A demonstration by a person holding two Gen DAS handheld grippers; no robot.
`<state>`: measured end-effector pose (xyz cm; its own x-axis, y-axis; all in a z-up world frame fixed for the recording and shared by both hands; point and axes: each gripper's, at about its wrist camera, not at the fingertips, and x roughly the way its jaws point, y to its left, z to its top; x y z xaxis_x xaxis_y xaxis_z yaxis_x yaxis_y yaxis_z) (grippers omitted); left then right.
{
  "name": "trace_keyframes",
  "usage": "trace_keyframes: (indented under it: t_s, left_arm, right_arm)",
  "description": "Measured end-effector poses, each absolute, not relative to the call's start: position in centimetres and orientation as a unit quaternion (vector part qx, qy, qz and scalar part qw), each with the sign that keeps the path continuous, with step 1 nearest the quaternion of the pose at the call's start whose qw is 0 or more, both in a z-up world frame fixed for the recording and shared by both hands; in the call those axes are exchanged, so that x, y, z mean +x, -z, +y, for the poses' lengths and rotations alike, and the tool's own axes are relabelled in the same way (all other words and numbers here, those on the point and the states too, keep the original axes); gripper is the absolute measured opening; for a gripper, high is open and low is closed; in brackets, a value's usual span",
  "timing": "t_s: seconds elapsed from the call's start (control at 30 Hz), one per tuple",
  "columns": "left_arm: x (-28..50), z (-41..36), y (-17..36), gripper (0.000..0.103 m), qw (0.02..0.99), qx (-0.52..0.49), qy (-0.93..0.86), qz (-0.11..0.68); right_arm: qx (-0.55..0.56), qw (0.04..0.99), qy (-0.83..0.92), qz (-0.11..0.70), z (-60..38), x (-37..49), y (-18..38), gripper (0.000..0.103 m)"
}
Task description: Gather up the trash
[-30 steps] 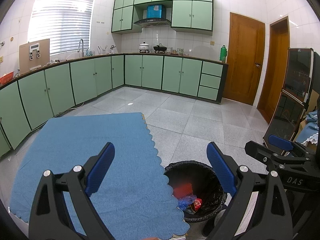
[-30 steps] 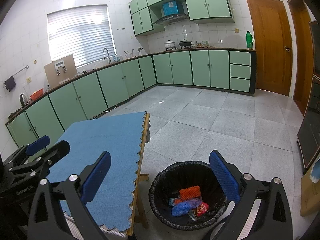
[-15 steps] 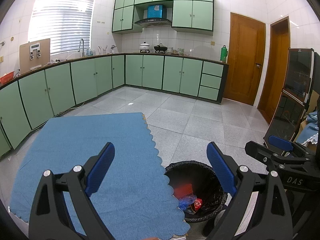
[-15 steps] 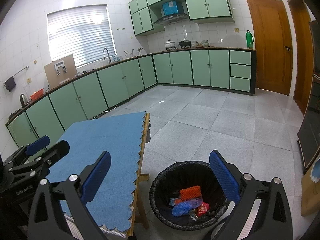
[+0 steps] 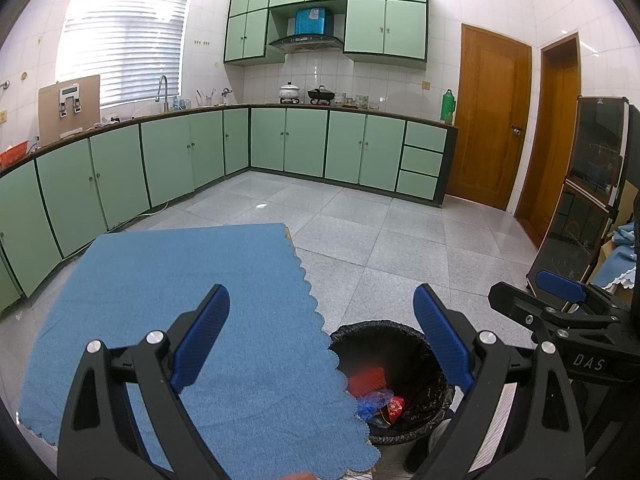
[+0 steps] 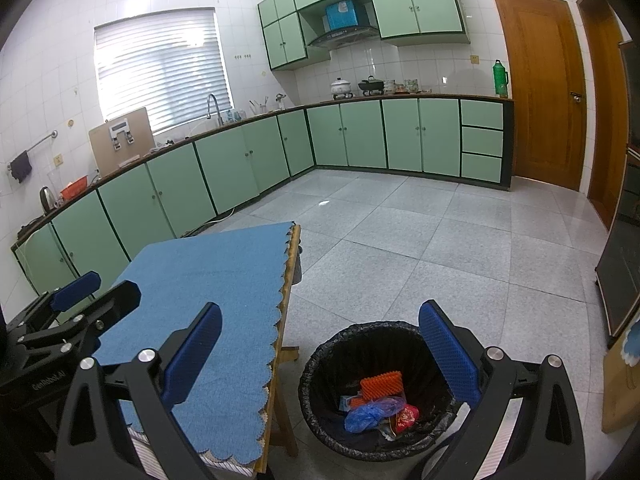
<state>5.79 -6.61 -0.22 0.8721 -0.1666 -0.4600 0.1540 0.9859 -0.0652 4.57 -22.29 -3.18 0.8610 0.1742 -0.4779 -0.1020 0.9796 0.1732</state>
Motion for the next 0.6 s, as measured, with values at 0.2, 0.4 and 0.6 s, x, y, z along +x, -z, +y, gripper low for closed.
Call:
trace_keyframes:
  t_s: [0.2,0.4,0.6]
  left_arm:
    - [5.87,-6.66,0.27,0.090,0.967,-0.016,0.083,0.240]
    - [6.21,-6.79,0.63,0.090,0.966,-0.017,0.083,0.244]
    - [6.24,-6.96,0.83,0.090,0.965,-0.019,0.082,0.247]
  right_arm:
    - [0.071,0.962,-0.071,0.254,-22.31,4.56,3.12,0.097]
    - [0.072,0.961,-0.071,0.257,-22.10,4.88,3.54,0.097]
    - [0.073,0.961,-0.072,0.258,-22.04,5.05,3.72,0.097]
